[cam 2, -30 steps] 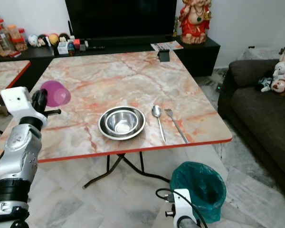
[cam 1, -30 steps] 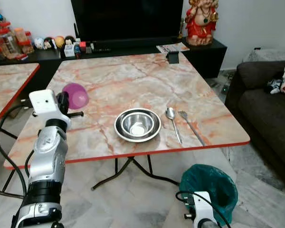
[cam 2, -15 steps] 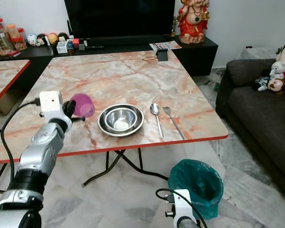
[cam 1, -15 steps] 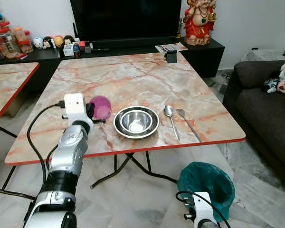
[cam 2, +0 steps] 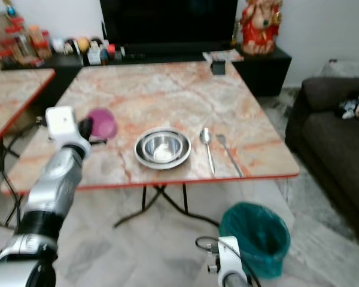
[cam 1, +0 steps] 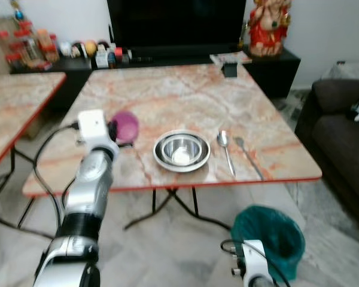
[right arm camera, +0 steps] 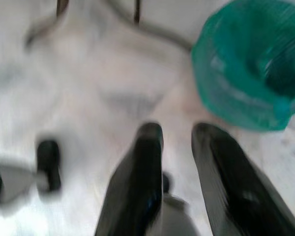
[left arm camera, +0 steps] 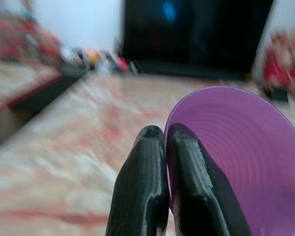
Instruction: Setting the table
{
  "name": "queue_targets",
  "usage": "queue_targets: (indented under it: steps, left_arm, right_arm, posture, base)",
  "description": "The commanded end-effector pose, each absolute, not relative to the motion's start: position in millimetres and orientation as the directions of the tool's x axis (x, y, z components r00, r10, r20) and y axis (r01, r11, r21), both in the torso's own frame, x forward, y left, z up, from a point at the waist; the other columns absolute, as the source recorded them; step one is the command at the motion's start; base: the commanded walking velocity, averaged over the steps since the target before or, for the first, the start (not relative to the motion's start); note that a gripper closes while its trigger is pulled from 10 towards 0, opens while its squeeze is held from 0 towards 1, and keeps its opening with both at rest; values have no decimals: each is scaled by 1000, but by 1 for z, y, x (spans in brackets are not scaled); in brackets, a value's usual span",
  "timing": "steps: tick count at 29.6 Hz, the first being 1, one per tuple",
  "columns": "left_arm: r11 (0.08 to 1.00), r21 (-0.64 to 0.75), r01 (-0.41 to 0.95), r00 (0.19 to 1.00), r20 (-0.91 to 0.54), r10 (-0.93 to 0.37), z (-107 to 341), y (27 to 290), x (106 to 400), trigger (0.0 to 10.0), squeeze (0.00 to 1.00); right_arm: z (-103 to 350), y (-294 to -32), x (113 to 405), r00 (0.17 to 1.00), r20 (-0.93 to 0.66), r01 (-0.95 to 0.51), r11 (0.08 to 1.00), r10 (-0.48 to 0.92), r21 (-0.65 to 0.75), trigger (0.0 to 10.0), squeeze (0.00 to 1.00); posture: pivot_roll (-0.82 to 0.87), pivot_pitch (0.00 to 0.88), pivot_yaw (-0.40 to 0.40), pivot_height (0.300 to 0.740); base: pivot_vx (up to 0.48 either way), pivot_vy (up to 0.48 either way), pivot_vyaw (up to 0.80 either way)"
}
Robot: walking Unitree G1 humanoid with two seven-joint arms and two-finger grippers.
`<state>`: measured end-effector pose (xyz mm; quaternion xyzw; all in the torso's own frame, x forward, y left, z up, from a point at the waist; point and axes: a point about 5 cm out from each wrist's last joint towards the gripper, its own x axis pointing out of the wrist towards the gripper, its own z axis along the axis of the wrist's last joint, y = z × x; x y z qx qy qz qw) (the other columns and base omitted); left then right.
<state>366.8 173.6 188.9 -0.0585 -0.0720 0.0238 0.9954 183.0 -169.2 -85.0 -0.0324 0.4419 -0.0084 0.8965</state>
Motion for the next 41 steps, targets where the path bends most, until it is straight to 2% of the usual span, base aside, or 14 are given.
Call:
queue_targets:
  steps: [1, 24, 29, 37, 41]
  left_arm:
    - [992, -108, -68, 985, 150, 84, 189, 181, 364, 10000, 0]
    - [993, -100, -65, 978, 194, 84, 196, 182, 361, 10000, 0]
    - [991, -97, -90, 971, 213, 108, 201, 192, 359, 10000, 0]
    - [991, -111, -75, 968, 231, 99, 203, 197, 356, 10000, 0]
    - [993, -120, 12, 979, 204, 13, 204, 195, 358, 10000, 0]
  right_arm:
    - [-80, -171, 192, 632, -773, -18, 997, -44, -71, 10000, 0]
    - [-82, -170, 190, 621, -783, -29, 997, -41, -75, 10000, 0]
    - [-83, -168, 188, 615, -788, -43, 996, -32, -74, 10000, 0]
    - [-84, -169, 186, 608, -792, -36, 996, -46, -85, 10000, 0]
    - [-84, -169, 185, 607, -793, -31, 996, -49, -85, 10000, 0]
  posture:
    - [33, 0, 39, 723]
    - [33, 0, 41, 723]
    - [34, 0, 43, 723]
    - [33, 0, 47, 723]
    - [33, 0, 50, 723]
  base:
    - [304, 0, 0]
    - [312, 0, 0]
    - [303, 0, 766]
    - [0, 0, 61]
    - [0, 0, 0]
